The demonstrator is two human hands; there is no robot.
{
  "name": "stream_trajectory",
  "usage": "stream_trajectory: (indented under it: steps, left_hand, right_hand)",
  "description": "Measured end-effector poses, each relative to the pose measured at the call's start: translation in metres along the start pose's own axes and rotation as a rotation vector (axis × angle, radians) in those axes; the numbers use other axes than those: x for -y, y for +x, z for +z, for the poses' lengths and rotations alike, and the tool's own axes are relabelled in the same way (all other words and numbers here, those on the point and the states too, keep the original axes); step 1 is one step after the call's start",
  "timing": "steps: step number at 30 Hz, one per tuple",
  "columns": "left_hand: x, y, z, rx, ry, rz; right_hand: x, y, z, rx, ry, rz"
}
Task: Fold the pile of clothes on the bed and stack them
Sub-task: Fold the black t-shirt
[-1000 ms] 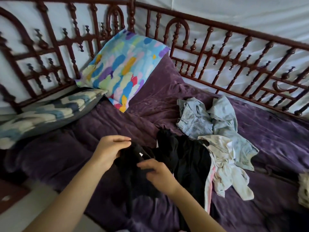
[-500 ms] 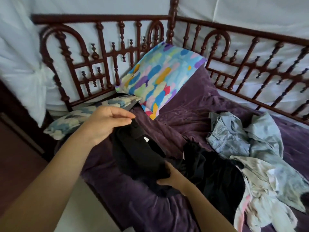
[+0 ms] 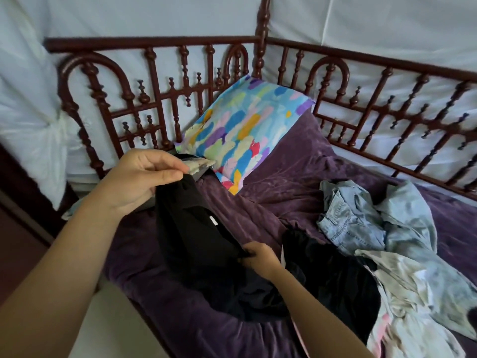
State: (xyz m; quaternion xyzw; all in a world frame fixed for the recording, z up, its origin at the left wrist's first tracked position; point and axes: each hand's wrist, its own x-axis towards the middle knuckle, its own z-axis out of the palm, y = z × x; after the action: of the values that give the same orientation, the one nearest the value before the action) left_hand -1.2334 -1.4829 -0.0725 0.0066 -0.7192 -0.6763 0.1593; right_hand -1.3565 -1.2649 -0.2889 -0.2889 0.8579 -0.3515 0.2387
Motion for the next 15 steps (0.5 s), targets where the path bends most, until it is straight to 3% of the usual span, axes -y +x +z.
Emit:
stream_trajectory:
  steps: [9, 12, 15]
  left_hand:
    - [-0.015, 0.029, -0.003, -0.089, -0.154, 0.092]
    - [-0.024, 0.043, 0.009, -0.073, -0.187, 0.110]
    - [-0.027, 0.059, 0.021, -0.048, -0.217, 0.128]
  right_hand:
    - [0.033, -0.041, -0.080, 0.264, 0.052, -0.018]
    - [0.043, -0.069, -0.078, 0.301, 0.400, 0.056]
    - [0.049, -0.090, -0.085, 0.123, 0.696, 0.075]
